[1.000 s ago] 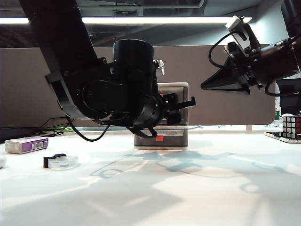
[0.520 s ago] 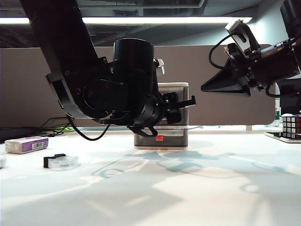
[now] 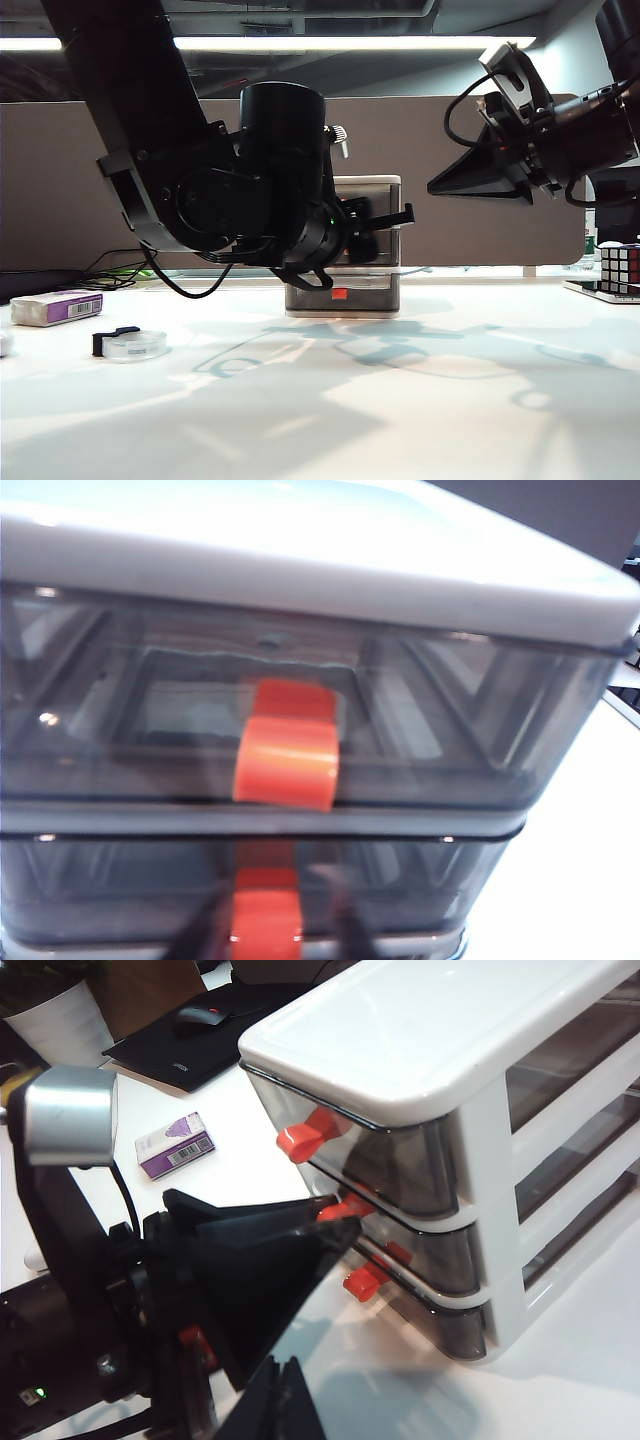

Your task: Open the second layer of the drawer on the table, pick up the transparent tape on the table and put it in, and finally close the drawer.

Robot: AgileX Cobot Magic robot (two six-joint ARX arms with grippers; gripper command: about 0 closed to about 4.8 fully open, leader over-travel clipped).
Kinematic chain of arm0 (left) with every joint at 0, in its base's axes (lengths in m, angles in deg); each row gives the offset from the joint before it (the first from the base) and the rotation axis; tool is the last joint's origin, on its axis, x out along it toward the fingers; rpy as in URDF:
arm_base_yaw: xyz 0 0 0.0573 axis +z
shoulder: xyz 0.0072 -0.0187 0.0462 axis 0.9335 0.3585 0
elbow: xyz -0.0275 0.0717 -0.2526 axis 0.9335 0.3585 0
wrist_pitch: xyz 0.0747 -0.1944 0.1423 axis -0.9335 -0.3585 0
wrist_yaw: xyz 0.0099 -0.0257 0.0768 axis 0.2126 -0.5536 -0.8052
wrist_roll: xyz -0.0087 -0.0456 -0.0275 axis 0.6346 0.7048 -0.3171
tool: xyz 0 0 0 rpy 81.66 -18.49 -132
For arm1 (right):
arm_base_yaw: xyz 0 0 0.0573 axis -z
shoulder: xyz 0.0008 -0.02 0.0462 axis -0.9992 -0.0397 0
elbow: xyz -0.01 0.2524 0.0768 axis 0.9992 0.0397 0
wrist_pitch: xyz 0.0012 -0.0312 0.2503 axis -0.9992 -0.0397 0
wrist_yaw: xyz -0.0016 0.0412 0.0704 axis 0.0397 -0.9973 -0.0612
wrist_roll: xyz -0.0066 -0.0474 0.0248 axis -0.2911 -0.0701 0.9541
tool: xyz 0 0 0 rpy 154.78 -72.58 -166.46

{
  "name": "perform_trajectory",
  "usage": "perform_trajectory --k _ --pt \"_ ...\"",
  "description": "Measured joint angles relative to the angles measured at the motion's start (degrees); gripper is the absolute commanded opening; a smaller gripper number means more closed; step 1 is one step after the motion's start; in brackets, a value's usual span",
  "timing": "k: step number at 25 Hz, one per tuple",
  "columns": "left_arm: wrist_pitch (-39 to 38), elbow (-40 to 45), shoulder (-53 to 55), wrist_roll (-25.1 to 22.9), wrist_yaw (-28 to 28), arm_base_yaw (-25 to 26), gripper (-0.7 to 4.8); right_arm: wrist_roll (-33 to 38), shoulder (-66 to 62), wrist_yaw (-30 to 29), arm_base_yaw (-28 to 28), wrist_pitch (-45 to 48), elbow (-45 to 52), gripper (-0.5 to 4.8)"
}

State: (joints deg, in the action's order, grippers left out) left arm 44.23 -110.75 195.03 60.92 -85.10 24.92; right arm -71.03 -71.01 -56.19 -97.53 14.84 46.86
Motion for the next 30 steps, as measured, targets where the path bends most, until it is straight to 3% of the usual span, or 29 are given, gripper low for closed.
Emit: perform_trajectory --k 3,5,10,11,17,30 --pt "0.00 -0.02 0.00 -0.13 -0.04 0.15 1.04 0.00 0.00 -0.02 0.00 0.00 0.00 -0.05" --pt "0.00 -0.02 0.00 -0.24 -0.02 0.13 0.48 0.00 0.00 -0.02 0.00 0.00 0.00 -0.05" --pt "-0.07 -0.02 0.00 -0.42 -0.13 0.15 0.42 0.00 0.00 -0.02 0.00 0.00 0.00 -0.05" --pt "-0.22 -0.02 0.00 -0.42 -0.13 0.15 -0.04 0.00 0.00 -0.02 0.00 0.00 0.00 -0.05" --pt "-1.44 -0.13 0.00 -0.61 -0.20 0.11 -0.05 -0.04 -1.31 -0.02 -0.81 3.61 -0.02 -0.05" --pt "-2.51 -0.13 -0.09 -0.59 -0.13 0.02 -0.05 0.37 -13.99 -3.08 -3.19 4.26 -13.38 -0.05"
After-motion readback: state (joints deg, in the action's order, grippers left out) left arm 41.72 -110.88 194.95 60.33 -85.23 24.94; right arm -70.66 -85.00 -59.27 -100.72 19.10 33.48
